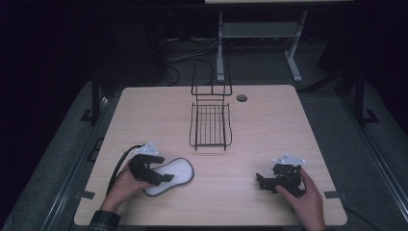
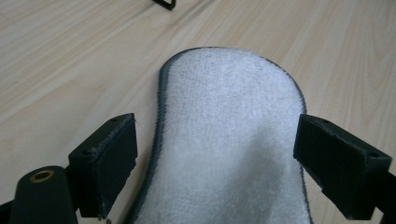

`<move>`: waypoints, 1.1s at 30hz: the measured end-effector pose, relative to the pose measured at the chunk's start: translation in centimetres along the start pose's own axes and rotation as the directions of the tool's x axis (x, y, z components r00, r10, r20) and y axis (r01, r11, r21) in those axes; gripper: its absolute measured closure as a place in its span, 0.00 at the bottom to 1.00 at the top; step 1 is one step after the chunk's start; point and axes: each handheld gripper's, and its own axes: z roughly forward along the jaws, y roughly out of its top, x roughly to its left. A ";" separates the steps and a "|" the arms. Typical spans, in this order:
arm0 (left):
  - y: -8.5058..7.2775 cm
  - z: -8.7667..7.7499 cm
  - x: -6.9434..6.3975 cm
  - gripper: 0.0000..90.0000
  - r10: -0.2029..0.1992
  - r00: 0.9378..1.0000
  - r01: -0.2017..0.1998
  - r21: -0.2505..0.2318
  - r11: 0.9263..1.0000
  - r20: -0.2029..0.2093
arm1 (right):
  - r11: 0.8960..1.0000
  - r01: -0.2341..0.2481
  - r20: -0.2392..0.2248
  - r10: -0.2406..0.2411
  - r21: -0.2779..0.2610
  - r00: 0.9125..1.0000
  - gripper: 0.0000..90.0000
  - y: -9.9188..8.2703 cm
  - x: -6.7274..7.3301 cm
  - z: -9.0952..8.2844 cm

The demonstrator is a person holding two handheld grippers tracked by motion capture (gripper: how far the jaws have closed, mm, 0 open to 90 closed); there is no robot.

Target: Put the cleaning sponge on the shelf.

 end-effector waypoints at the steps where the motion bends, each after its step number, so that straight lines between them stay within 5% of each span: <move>1: 0.0 0.1 0.0 0.14 0.007 1.000 -0.007 0.008 1.000 -0.003 | 1.000 0.000 0.000 0.000 0.000 1.000 0.00 0.0 0.0 0.0; 33: 0.5 1.1 -1.4 0.20 0.089 0.994 -0.081 0.130 0.988 -0.057 | 1.000 -0.002 -0.001 0.002 0.002 1.000 0.00 0.0 0.0 0.0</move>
